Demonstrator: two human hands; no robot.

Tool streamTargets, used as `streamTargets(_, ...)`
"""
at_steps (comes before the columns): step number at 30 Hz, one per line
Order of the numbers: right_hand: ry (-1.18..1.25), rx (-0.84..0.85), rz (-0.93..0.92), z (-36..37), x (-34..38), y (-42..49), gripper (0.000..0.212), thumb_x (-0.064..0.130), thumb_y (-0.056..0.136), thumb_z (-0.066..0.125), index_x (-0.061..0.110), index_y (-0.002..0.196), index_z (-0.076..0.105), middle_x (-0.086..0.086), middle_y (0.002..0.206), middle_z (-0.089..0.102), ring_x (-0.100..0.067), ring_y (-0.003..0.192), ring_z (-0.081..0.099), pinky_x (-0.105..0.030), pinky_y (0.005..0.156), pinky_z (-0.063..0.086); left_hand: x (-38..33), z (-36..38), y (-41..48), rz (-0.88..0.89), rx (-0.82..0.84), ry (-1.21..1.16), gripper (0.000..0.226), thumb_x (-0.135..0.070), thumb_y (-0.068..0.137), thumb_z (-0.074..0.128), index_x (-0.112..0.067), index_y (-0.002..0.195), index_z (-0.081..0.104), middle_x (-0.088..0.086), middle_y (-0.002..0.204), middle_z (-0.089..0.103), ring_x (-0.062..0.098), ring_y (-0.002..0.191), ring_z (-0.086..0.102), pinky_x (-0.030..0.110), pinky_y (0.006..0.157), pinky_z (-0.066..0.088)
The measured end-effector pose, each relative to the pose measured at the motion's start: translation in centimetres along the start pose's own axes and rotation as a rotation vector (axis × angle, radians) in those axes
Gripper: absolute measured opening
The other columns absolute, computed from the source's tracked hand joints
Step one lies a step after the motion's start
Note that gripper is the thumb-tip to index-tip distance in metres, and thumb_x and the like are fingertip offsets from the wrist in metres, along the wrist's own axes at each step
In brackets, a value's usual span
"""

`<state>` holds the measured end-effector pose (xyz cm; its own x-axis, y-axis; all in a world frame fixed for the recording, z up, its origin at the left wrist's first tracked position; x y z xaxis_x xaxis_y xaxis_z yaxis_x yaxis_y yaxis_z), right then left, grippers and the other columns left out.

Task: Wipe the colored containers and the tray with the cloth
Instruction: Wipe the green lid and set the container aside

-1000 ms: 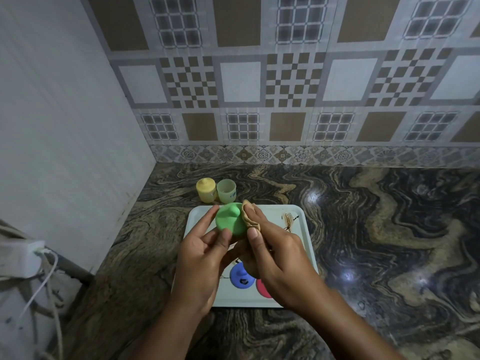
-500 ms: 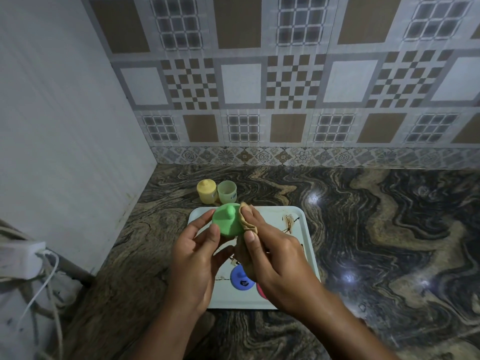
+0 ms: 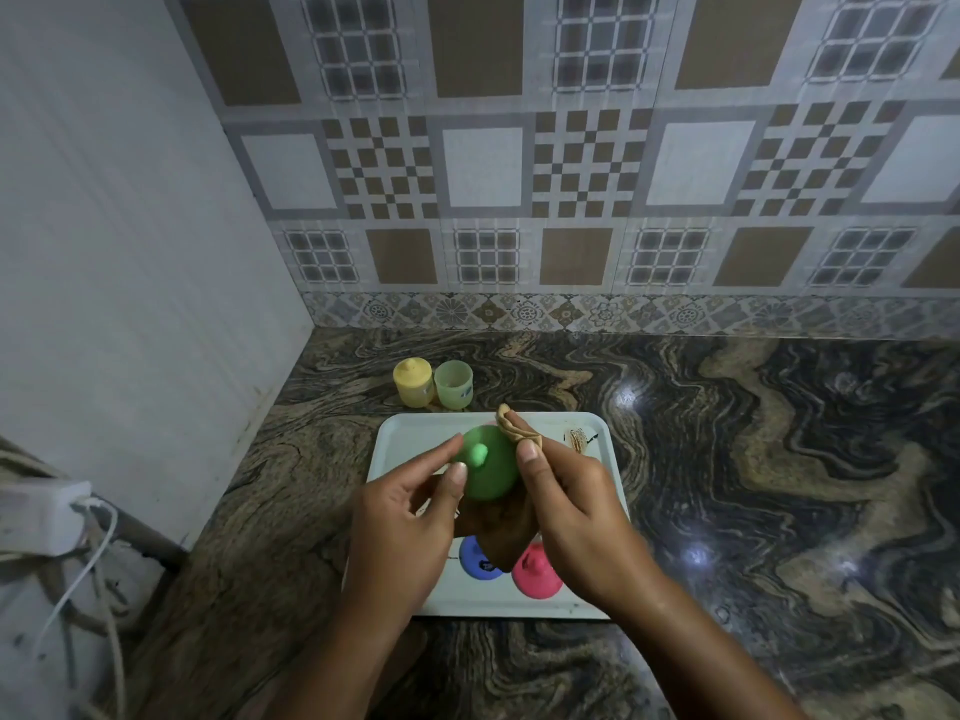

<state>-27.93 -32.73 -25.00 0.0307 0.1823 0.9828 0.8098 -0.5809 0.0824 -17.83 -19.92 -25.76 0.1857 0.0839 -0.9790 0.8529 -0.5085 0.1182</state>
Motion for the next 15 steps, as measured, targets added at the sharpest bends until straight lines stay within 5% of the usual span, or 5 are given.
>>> streamTargets(3, -0.008, 0.049, 0.007, 0.3, -0.4, -0.1, 0.045, 0.053, 0.101, 0.039, 0.034, 0.137, 0.058, -0.015, 0.087, 0.076, -0.028, 0.082, 0.075, -0.054, 0.078, 0.059, 0.2, 0.4, -0.1, -0.031, 0.017, 0.002, 0.038, -0.033, 0.08, 0.072, -0.027, 0.118, 0.072, -0.01, 0.109, 0.076, 0.008, 0.094, 0.073, 0.041, 0.08, 0.062)
streamTargets(7, -0.031, 0.066, -0.026, 0.6, -0.9, -0.1, 0.037, 0.033, 0.107, 0.041, 0.026, 0.14, 0.058, 0.005, 0.102, 0.076, 0.006, 0.1, 0.067, -0.016, 0.089, 0.051, 1.1, 0.1, 0.3, 0.068, -0.06, 0.114, 0.025, -0.02, 0.085, 0.074, -0.028, 0.109, 0.076, -0.013, 0.111, 0.074, 0.002, 0.103, 0.069, 0.032, 0.077, 0.061)
streamTargets(9, -0.085, 0.04, -0.055, 0.8, -1.2, 0.2, 0.039, 0.036, 0.106, 0.042, 0.024, 0.141, 0.057, 0.017, 0.099, 0.073, 0.011, 0.099, 0.063, -0.016, 0.09, 0.049, 1.5, -0.3, 1.2, 0.147, -0.113, 0.25, 0.02, -0.024, 0.085, 0.074, -0.03, 0.105, 0.076, -0.017, 0.111, 0.07, -0.003, 0.102, 0.064, 0.021, 0.073, 0.053)
streamTargets(12, -0.15, -0.012, -0.073, 0.6, -1.6, 1.9, 0.043, 0.039, 0.105, 0.042, 0.01, 0.126, 0.066, -0.002, 0.08, 0.076, -0.007, 0.074, 0.071, -0.026, 0.072, 0.057, 2.5, -1.0, 4.2, 0.127, -0.132, 0.361, 0.016, -0.03, 0.087, 0.073, -0.031, 0.103, 0.075, -0.018, 0.105, 0.07, -0.001, 0.091, 0.062, 0.025, 0.07, 0.051)
streamTargets(15, -0.245, -0.074, -0.098, 0.2, -1.2, 4.9, 0.034, 0.027, 0.105, 0.046, 0.008, 0.124, 0.066, -0.003, 0.068, 0.072, 0.0, 0.057, 0.063, -0.011, 0.059, 0.046, 3.1, -1.7, 8.3, 0.132, -0.184, 0.392, 0.022, -0.031, 0.087, 0.071, -0.024, 0.107, 0.076, -0.009, 0.102, 0.074, 0.007, 0.086, 0.067, 0.034, 0.077, 0.058)
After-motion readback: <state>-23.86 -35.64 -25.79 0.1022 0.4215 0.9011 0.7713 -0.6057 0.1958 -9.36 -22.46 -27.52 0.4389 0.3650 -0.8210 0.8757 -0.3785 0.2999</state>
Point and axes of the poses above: each hand's wrist, its own y-axis towards the middle knuckle, its own z-axis out of the palm, x = y × z, the point moved 2 cm from there along y, towards the middle knuckle
